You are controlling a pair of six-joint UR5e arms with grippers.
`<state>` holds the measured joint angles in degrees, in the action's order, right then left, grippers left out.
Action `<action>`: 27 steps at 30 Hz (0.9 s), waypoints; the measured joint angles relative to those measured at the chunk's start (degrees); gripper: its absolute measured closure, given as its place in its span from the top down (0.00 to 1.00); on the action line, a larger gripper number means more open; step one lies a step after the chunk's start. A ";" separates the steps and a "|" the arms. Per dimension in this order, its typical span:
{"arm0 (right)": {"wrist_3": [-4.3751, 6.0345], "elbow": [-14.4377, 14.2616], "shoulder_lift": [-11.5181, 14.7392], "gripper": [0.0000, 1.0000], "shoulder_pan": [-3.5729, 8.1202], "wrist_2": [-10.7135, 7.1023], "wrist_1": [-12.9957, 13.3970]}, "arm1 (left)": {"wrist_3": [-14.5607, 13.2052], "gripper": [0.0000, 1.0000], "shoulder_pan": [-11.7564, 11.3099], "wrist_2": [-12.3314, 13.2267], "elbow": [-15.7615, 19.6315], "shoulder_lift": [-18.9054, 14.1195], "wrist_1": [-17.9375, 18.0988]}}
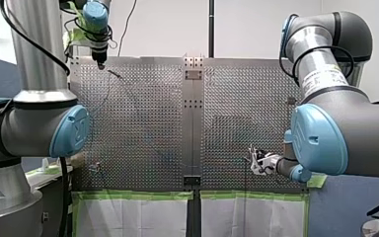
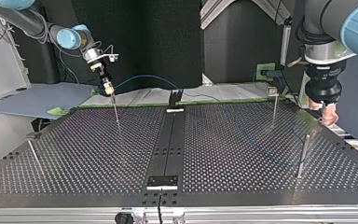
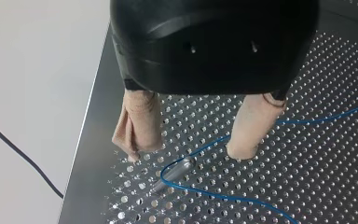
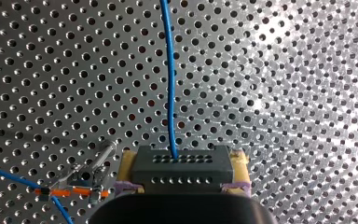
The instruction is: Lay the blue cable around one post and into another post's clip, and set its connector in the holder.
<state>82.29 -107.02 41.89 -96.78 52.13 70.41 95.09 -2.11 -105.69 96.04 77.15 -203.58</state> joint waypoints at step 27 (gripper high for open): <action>-0.01 0.00 0.01 0.00 -0.01 0.00 0.00 | -0.69 1.00 0.76 2.82 0.00 -0.33 0.94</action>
<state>82.28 -107.02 41.91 -96.79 52.13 70.41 94.40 -1.35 -102.87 96.04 76.81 -202.65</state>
